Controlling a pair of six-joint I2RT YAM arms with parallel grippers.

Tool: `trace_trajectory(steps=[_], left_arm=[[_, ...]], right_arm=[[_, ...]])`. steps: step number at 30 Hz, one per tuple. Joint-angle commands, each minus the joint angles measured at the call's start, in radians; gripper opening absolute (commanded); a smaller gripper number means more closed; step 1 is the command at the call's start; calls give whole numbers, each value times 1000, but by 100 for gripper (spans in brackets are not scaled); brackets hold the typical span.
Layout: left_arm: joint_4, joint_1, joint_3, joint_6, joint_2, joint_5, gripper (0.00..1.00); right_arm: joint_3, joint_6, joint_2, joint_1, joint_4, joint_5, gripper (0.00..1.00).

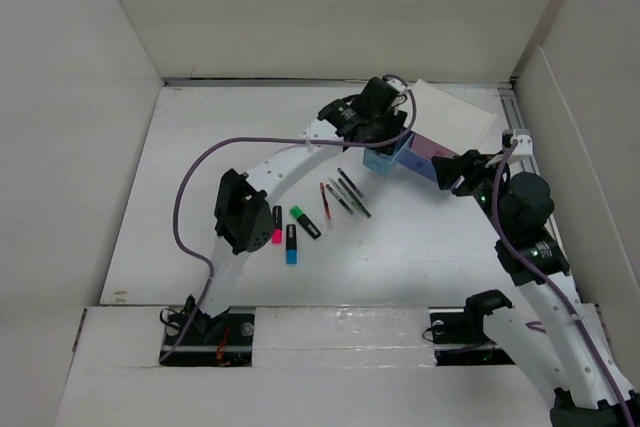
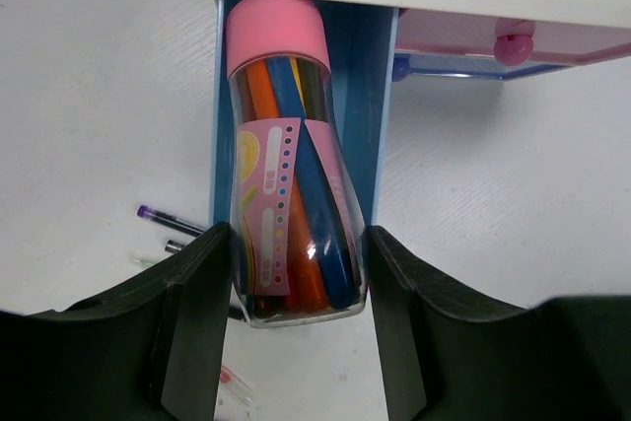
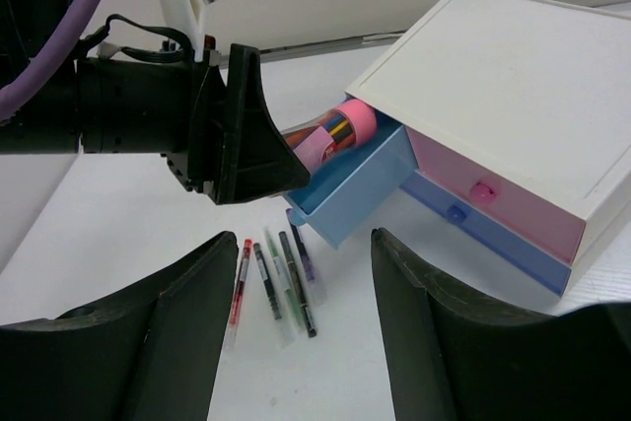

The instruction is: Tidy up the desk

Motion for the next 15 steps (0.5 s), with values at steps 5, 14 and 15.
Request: trace_trajectory(steps=[5, 14, 15], left_arm=[[70, 3, 96, 7, 28, 49, 16], [142, 3, 4, -7, -64, 38, 56], [150, 3, -7, -7, -84, 32, 62]], right_arm=[[-6, 7, -4, 10, 46, -7, 62], [-12, 7, 8, 10, 54, -10, 62], [-10, 7, 10, 10, 55, -10, 62]])
